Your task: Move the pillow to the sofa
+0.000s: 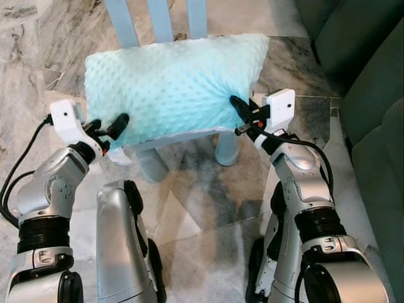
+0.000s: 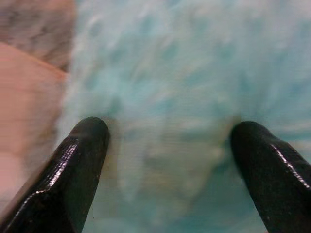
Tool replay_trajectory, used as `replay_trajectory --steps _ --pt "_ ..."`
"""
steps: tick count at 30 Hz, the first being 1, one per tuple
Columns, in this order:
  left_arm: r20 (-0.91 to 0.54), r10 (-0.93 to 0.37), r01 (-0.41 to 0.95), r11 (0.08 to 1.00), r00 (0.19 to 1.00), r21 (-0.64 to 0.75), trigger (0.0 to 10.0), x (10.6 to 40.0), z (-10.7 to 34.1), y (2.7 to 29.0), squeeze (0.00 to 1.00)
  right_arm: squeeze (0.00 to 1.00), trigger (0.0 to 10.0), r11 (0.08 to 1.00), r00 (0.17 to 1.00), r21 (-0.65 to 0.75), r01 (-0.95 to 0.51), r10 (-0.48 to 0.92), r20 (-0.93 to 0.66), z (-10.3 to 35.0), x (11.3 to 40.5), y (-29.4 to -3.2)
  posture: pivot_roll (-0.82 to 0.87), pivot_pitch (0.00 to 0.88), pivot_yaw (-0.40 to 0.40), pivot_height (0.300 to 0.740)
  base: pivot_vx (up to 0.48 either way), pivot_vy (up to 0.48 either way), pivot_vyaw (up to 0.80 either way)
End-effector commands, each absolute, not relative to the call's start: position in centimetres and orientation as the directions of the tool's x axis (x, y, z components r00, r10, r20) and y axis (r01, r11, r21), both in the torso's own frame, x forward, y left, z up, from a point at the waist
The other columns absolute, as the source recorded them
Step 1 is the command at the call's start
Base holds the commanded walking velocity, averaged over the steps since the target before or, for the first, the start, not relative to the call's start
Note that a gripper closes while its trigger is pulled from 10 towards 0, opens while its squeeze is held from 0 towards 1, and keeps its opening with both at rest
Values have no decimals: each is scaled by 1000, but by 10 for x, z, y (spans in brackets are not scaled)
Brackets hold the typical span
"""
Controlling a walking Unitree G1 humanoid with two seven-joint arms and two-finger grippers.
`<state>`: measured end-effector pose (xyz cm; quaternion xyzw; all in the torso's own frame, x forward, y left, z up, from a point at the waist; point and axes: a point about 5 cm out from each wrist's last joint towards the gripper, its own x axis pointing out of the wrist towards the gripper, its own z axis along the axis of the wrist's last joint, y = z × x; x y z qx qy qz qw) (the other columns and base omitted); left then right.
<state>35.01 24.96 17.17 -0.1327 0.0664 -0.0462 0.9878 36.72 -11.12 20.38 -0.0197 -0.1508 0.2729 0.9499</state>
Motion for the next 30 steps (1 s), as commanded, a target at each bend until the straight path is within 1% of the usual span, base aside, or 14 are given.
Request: replay_trajectory --steps 1,5,6,7,14,15,23,30 --pt "-191 -27 -7 985 981 -175 10000 345 155 270 0 0 0 849 802 -119 -515 527 283 203 363 -112 -7 313 54 388 0 0 0" --pt "-203 -19 -15 987 979 -163 10000 345 154 273 0 0 0 849 803 -118 -515 526 282 202 363 -112 -7 313 54 388 0 0 0" --pt "-211 -26 -11 985 977 -173 1608 346 151 273 0 0 0 850 803 -117 -514 525 282 202 362 -112 -9 312 57 388 0 0 0" --pt "-210 -36 -5 982 977 -191 0 346 150 273 0 0 0 850 803 -116 -514 525 281 201 362 -111 -10 313 60 388 0 0 0" --pt "-186 -81 33 969 979 -246 0 349 147 266 0 0 0 854 808 -112 -508 518 280 201 362 -112 -12 314 66 388 0 0 0" --pt "-173 -99 47 958 980 -282 0 349 146 262 0 0 0 855 810 -111 -506 515 281 201 362 -112 -12 314 67 388 0 0 0" --pt "-148 -135 71 924 980 -375 0 353 145 255 0 0 0 856 811 -107 -505 513 279 200 360 -111 -11 316 72 388 0 0 0" --pt "-132 -144 82 917 981 -391 0 354 146 253 0 0 0 858 814 -107 -502 511 277 199 361 -111 -11 318 72 388 0 0 0"
